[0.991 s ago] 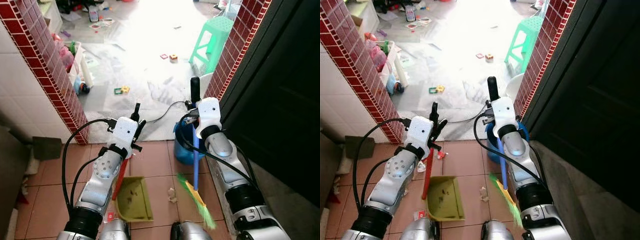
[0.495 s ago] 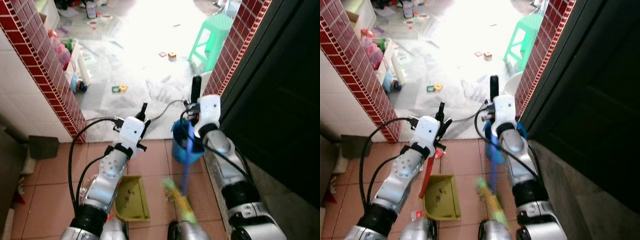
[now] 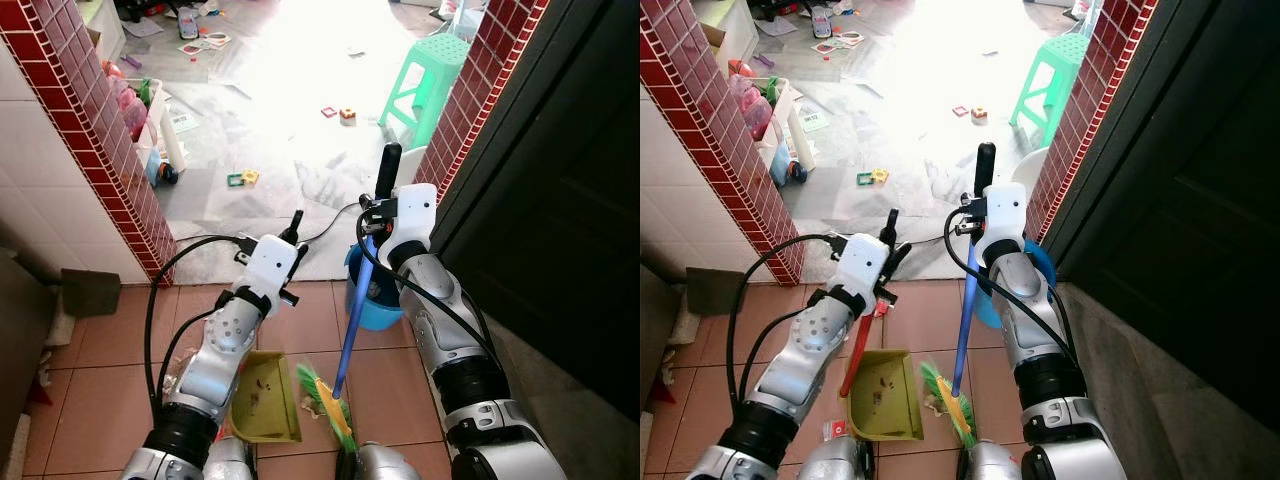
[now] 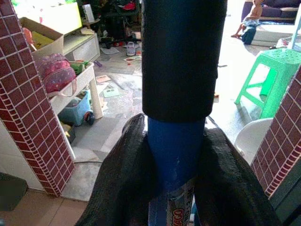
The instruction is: Sweep floor
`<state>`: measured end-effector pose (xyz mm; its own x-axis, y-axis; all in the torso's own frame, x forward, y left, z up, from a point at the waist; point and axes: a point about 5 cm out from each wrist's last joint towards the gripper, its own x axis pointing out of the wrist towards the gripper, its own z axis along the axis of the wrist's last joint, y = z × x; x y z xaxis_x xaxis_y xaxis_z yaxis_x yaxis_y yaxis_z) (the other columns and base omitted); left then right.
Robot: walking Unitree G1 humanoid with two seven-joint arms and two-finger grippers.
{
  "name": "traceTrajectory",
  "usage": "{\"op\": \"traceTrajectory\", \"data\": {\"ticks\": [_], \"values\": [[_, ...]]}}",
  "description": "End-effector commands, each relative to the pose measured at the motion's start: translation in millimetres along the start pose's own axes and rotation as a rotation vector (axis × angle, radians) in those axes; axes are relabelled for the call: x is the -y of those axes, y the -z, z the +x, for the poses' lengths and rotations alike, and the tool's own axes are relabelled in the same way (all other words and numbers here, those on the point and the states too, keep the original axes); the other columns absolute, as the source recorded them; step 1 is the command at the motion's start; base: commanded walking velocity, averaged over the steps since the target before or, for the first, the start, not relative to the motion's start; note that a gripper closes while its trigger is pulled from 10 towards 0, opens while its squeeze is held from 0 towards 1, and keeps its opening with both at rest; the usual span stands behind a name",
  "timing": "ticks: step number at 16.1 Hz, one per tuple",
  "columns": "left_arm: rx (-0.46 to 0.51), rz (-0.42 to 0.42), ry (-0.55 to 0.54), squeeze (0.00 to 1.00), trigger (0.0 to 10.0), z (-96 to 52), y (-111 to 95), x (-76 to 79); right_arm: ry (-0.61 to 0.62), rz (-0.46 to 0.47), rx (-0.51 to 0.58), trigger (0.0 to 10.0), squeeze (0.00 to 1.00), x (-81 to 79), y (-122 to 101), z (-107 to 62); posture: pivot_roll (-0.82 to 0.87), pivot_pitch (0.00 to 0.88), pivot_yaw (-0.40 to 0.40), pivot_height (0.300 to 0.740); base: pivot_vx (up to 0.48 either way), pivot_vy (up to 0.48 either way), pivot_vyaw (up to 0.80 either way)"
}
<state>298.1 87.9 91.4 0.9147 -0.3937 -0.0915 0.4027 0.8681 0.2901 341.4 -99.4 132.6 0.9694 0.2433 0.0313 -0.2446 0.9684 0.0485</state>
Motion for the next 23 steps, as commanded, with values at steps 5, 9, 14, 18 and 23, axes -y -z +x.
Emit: {"op": "traceTrajectory", "data": {"ticks": [5,9,14,18,23], "values": [[0.030,0.060,-0.052,0.00,10.0,-0.2,-15.7,-15.6,0.018,-0.194,0.112,10.0,0.00,8.9,-22.1,1.7,-0.10,0.092,-0.066,0.740,0.000,0.000,0.00],[-0.002,0.090,-0.032,0.00,10.0,-5.5,-7.9,-24.7,0.034,-0.185,0.091,10.0,0.00,7.9,-14.8,-0.3,-0.09,0.102,-0.054,0.740,0.000,0.000,0.00],[-0.133,-0.099,0.088,0.00,10.0,-3.1,18.2,14.6,0.140,-0.005,0.011,10.0,0.00,17.0,-7.2,3.7,-0.09,0.109,-0.052,0.740,0.000,0.000,0.00],[-0.177,-0.223,0.210,0.00,10.0,-1.7,21.4,37.8,0.215,0.134,-0.042,10.0,0.00,23.1,-3.2,7.2,-0.09,0.109,-0.050,0.740,0.000,0.000,0.00],[-0.189,-0.424,0.218,0.00,10.0,5.7,18.1,47.1,0.238,0.275,-0.046,10.0,0.00,18.9,-9.3,13.0,-0.10,0.108,-0.048,0.740,0.000,0.000,0.00]]}}
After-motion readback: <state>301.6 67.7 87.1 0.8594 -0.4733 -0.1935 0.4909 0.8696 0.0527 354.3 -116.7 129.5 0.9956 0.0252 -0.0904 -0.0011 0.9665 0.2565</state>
